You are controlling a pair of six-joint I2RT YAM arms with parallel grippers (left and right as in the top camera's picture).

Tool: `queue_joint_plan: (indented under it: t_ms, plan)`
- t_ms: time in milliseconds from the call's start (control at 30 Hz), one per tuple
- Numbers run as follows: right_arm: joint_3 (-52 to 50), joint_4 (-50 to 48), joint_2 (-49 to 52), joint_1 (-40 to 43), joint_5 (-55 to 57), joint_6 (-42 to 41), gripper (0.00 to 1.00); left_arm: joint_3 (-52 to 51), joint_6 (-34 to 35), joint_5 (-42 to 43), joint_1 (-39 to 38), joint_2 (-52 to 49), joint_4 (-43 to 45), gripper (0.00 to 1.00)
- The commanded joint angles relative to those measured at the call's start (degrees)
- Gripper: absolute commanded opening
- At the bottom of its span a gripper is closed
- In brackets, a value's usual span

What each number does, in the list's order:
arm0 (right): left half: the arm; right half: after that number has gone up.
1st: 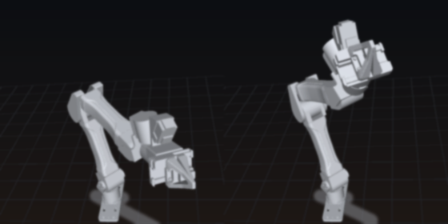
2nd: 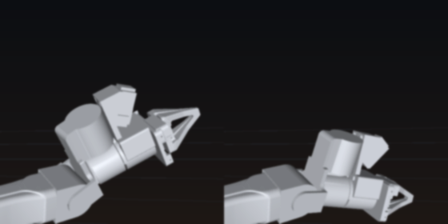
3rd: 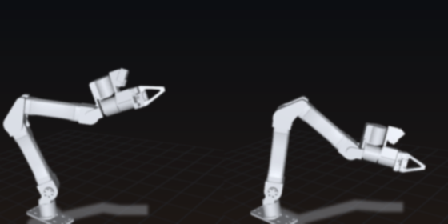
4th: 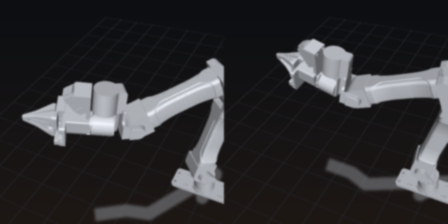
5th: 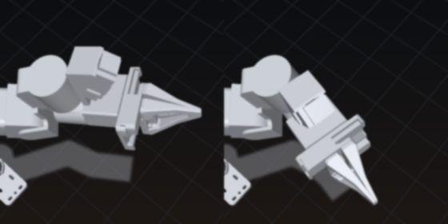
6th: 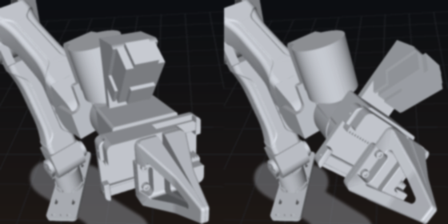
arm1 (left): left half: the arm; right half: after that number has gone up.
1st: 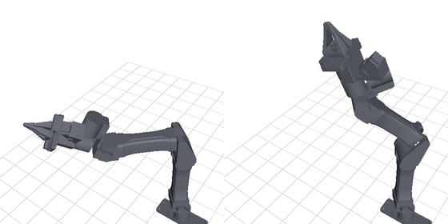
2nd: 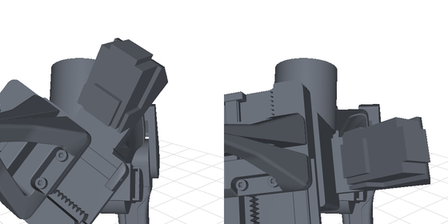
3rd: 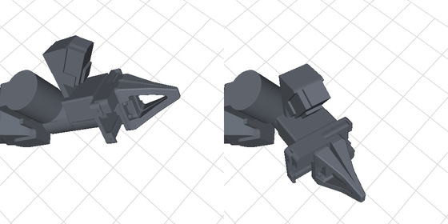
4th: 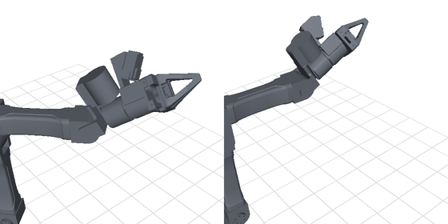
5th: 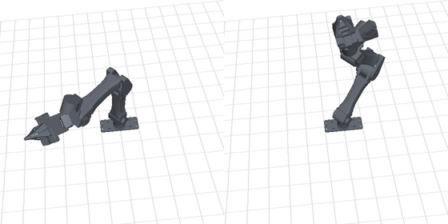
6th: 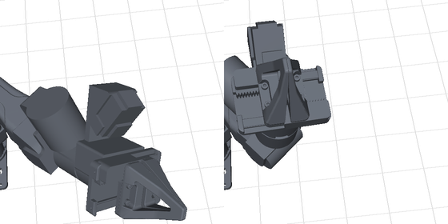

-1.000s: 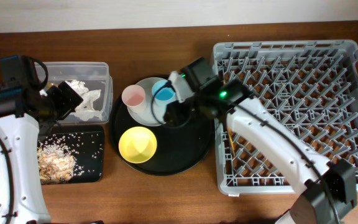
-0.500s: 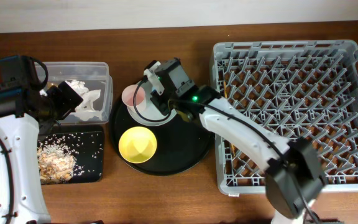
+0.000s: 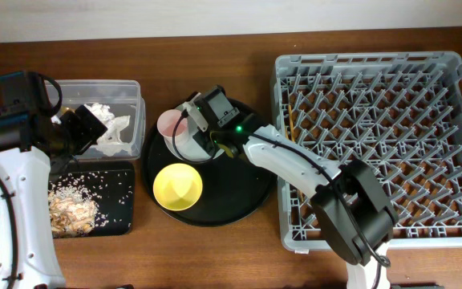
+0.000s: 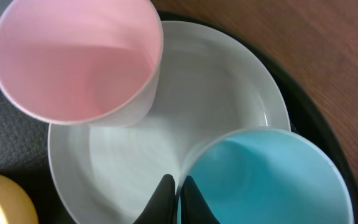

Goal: Sort waste into correct bins and load items into the dishwasher rack
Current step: 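Lift the blue cup with the right gripper over the rack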

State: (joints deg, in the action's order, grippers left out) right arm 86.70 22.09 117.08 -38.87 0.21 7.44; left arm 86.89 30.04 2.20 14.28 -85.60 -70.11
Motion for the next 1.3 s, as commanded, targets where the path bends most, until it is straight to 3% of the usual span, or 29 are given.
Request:
queue_joint_plan:
  t_ms: [0,67,133,233,367,533,633,767,1033,1100,1133,1267]
  plan:
    - [0.76,0.63,-9.75,0.74,0.48,-0.48,0.04,0.37,-0.09,0.15,0.13,0.98,-0.07,0.99]
    - [0.76,3.34,-21.49,3.52,-2.78,-1.11,0.04,0.37,-0.09,0.15,0.13,0.98,-0.07,0.99]
    - [0.76,5.70,-26.77,7.32,-5.88,-3.93,0.04,0.37,-0.09,0.15,0.13,0.98,-0.07,0.99]
    - [0.76,11.41,-30.16,20.41,-23.15,-7.02,0.04,0.37,-0.09,0.15,0.13,0.98,-0.07,0.99]
    - [0.74,10.36,-25.05,36.28,-59.95,-7.10,0.04,0.37,-0.09,0.15,0.13,0.98,-0.07,0.99]
    - [0.74,-2.71,-9.73,44.92,-81.70,-8.31,0.04,0.37,-0.09,0.15,0.13,0.98,-0.07,0.99]
    - [0.74,-9.16,-0.13,44.96,-83.45,-13.97,0.04,0.37,-0.09,0.13,0.13,0.98,-0.07,0.99]
    - [0.74,-9.44,7.26,44.98,-86.23,-13.94,0.04,0.37,-0.09,0.15,0.13,0.98,-0.07,0.99]
    - [0.74,-4.22,7.80,47.91,-86.75,-13.92,0.06,0.37,-0.09,0.15,0.13,0.98,-0.07,0.99]
    - [0.74,-1.73,7.80,48.98,-86.77,-13.90,0.19,0.37,-0.09,0.15,0.13,0.98,-0.07,0.99]
    - [0.72,-0.76,7.80,49.37,-86.77,-13.90,0.20,0.37,-0.09,0.15,0.13,0.98,-0.07,0.99]
    - [0.26,0.55,7.80,49.57,-86.55,-13.90,0.17,0.37,-0.09,0.13,0.13,0.98,-0.07,0.99]
